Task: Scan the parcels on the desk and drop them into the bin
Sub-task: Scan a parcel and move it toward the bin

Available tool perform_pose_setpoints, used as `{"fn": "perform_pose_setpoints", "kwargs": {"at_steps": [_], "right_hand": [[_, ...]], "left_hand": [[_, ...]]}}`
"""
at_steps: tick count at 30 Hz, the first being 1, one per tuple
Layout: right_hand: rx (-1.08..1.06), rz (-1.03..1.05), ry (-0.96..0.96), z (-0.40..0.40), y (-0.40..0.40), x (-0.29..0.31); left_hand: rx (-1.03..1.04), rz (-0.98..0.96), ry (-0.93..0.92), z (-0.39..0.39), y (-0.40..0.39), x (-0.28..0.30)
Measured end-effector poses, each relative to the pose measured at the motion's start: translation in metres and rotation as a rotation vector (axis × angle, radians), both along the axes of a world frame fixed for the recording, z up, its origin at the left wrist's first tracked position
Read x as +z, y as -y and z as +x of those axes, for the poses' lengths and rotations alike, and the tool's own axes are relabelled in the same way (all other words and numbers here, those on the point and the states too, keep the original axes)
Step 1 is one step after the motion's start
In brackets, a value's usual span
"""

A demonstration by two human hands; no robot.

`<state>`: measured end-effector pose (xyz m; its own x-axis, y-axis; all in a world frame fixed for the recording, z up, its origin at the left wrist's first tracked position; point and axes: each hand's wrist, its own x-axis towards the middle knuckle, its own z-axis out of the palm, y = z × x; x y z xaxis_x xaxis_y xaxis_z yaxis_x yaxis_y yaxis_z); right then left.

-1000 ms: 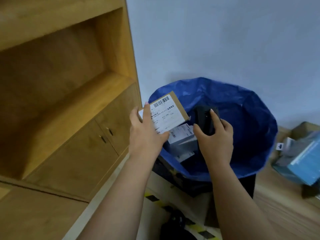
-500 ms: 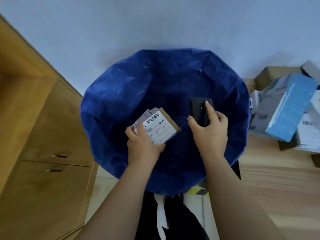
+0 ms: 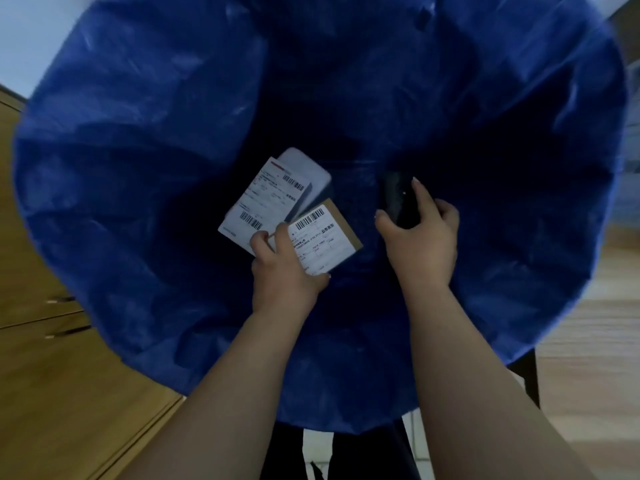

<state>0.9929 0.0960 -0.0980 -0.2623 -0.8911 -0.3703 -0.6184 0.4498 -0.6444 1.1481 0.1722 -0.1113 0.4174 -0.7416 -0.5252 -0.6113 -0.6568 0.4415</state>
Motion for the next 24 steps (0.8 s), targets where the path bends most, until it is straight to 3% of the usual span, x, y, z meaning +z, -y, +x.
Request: {"fn": "perform_pose_setpoints", "kwargs": {"at_steps": [24], "right_hand": [[0.055, 0.137, -0.011, 0.016, 0.009, -0.064]], "left_hand": [[-0.006, 0.085, -0.004, 0.008, 0.023, -0.075]]}}
